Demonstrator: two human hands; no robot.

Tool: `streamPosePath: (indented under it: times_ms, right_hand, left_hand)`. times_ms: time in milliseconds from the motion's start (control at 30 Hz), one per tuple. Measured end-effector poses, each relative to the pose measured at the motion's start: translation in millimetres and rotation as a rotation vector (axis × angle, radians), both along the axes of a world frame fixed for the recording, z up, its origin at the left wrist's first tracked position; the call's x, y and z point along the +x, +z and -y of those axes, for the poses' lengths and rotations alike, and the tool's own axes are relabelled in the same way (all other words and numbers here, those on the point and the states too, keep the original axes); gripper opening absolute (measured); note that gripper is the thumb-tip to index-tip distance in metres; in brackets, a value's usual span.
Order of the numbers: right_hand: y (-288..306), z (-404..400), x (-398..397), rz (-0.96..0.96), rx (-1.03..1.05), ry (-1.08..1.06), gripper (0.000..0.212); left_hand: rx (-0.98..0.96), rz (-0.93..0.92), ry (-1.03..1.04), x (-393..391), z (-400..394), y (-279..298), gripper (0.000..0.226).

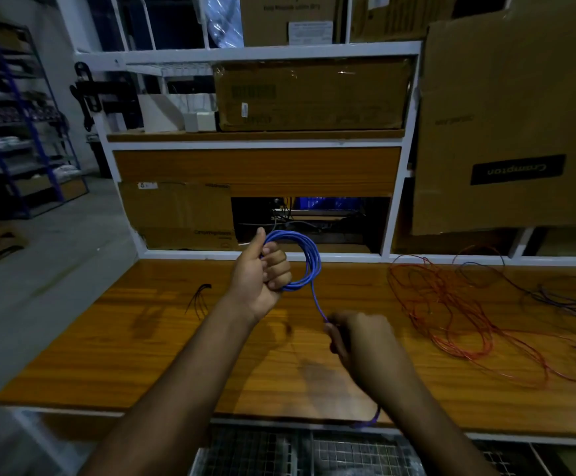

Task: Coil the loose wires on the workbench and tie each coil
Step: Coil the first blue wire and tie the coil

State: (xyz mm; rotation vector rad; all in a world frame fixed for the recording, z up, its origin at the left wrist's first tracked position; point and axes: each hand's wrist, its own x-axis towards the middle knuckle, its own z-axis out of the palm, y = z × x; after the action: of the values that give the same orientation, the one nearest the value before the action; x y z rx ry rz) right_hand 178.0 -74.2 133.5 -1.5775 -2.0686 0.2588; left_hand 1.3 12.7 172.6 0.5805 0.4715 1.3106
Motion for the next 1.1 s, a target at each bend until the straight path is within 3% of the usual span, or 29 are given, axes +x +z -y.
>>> streamPosePath:
  times_ms: [100,233,400,567,700,833,967,1100]
  right_hand:
    - [0.7,16.4,-10.8,-0.071,0.111,-0.012,0.043]
    - [7.2,33.8,-18.1,-0.031,0.141,-0.01,0.025]
    - [12.8,48.7,-27.5,-0.082,0.16,0.216,0.05]
    - [12.9,37.4,-28.1,-0.038,0.247,0.262,0.051]
    - [15.0,37.5,-28.1,-0.151,0.345,0.286,0.034]
    - [12.9,38.7,-32.7,-0.139,0.479,0.249,0.019]
    - [17.2,39.1,-36.3,-0.07,0.61,0.199,0.026]
    - [20.4,33.8,-38.7,-0.222,0.688,0.214,0.018]
  left_hand:
    - [-0.007,0.024,0.035,1.9,1.7,-0.2,0.046]
    - [0.008,0.027,0.072,0.0,5.1,2.0,0.046]
    - [0.013,0.046,0.055,1.0,9.5,2.1,0.045]
    - [0.062,0.061,-0.021,4.6,16.0,0.9,0.044]
    - [0.081,0.119,-0.043,6.7,20.4,3.8,0.044]
    - [0.094,0.15,-0.046,12.4,23.7,7.4,0.046]
    - [0.105,0.141,-0.044,17.9,26.4,8.4,0.046]
    - [0.117,0.146,-0.063,20.2,28.2,7.8,0.044]
